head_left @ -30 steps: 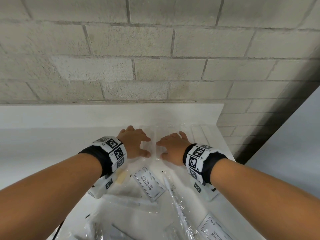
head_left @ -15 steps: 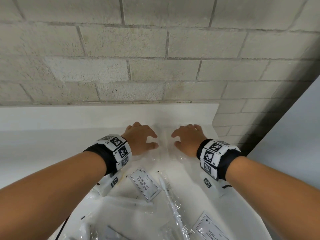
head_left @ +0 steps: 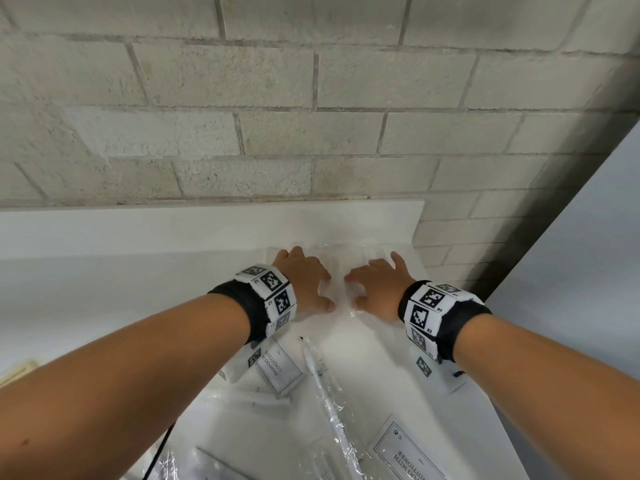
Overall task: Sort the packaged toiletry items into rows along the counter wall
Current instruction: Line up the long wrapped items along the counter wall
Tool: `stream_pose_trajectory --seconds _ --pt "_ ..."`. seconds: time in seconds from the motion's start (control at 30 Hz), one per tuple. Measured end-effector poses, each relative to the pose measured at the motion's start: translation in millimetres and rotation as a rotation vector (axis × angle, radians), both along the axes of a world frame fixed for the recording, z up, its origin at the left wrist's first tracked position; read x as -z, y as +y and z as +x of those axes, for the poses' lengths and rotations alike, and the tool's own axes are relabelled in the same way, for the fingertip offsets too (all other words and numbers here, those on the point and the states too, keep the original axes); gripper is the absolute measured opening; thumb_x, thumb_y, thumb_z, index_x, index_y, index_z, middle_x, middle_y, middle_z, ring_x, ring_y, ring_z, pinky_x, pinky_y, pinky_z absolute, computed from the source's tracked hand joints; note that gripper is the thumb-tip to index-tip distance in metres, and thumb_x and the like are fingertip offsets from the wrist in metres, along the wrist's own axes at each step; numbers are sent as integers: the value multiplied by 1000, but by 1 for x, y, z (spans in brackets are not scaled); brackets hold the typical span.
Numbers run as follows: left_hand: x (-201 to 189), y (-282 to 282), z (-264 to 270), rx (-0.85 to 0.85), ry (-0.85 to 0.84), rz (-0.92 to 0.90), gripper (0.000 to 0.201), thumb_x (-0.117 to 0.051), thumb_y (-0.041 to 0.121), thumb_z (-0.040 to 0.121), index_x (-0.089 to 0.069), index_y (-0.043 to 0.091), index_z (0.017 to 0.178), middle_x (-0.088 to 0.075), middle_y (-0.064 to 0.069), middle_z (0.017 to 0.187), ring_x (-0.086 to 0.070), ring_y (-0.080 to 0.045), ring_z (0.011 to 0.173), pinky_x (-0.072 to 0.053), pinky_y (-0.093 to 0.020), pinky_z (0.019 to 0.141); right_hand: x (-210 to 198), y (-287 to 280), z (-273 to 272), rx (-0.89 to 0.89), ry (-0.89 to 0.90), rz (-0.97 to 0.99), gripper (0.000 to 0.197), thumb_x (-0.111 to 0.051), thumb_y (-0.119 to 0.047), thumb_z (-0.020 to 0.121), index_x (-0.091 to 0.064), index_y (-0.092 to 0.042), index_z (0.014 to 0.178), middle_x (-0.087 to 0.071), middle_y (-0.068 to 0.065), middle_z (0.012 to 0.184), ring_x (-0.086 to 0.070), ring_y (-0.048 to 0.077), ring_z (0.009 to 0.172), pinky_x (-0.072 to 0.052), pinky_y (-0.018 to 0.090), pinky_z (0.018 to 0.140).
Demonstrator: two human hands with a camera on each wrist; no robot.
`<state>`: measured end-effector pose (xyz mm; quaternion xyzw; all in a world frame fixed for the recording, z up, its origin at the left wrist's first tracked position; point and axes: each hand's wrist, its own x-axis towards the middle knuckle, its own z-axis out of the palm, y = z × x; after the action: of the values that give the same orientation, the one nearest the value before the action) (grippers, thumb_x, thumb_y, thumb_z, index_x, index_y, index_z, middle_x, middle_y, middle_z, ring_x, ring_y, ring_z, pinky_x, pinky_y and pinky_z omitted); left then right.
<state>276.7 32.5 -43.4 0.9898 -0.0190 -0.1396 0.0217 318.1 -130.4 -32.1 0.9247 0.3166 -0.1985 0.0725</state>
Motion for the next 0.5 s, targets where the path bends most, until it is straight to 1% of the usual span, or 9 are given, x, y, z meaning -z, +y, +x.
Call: stream_pose_trajectory --seconds 0.17,0.23,0.3,0.33,0.37,0.4,0.43,0.5 --pt "-1 0 -2 -12 10 -17 64 -53 65 80 -48 35 137 -46 10 144 -34 -22 130 -24 -39 108 4 2 3 21 7 32 54 -42 -38 97 -25 -31 149 -29 -5 156 -12 23 148 9 48 118" --pt "-2 0 -4 -24 20 -32 63 -52 63 83 -45 35 139 -44 9 146 -32 -22 134 -22 -39 109 6 2 4 24 6 27 54 -40 -36 98 -23 -31 149 -25 -6 158 -9 22 148 9 47 118" --pt "-7 2 -7 -38 15 -69 64 -51 61 86 -40 35 143 -42 8 149 -29 -22 138 -19 -41 112 6 1 2 24 4 30 55 -38 -35 99 -20 -31 151 -18 -7 160 -5 22 149 9 47 118" --pt "-10 3 -10 -45 0 -95 63 -50 60 88 -39 35 144 -41 8 150 -27 -22 139 -18 -41 113 5 1 0 23 -2 44 56 -38 -35 99 -20 -31 151 -16 -6 160 -6 22 149 7 46 118" --pt "-14 4 -14 -53 -23 -125 60 -49 59 89 -39 35 143 -40 8 150 -27 -22 140 -18 -41 113 2 0 -4 24 -16 68 56 -39 -36 98 -21 -30 151 -18 -4 160 -10 23 148 2 45 119" --pt "-17 5 -20 -62 -49 -157 57 -50 57 90 -41 35 142 -41 8 150 -29 -22 139 -19 -41 114 -1 -2 -8 24 -31 103 56 -41 -36 97 -24 -29 150 -23 -2 158 -17 24 146 -5 43 118" --pt "-21 8 -26 -73 -71 -183 53 -50 54 91 -44 35 140 -43 7 148 -31 -22 137 -21 -40 113 -5 -4 -14 27 -37 142 54 -43 -36 96 -29 -28 148 -30 1 155 -25 26 142 -14 41 116" --pt "-24 12 -43 -97 -83 -192 46 -51 49 92 -48 33 135 -46 3 143 -37 -22 133 -29 -40 112 -10 -10 -30 37 4 204 50 -48 -35 95 -39 -24 142 -42 5 145 -39 26 132 -30 37 108"
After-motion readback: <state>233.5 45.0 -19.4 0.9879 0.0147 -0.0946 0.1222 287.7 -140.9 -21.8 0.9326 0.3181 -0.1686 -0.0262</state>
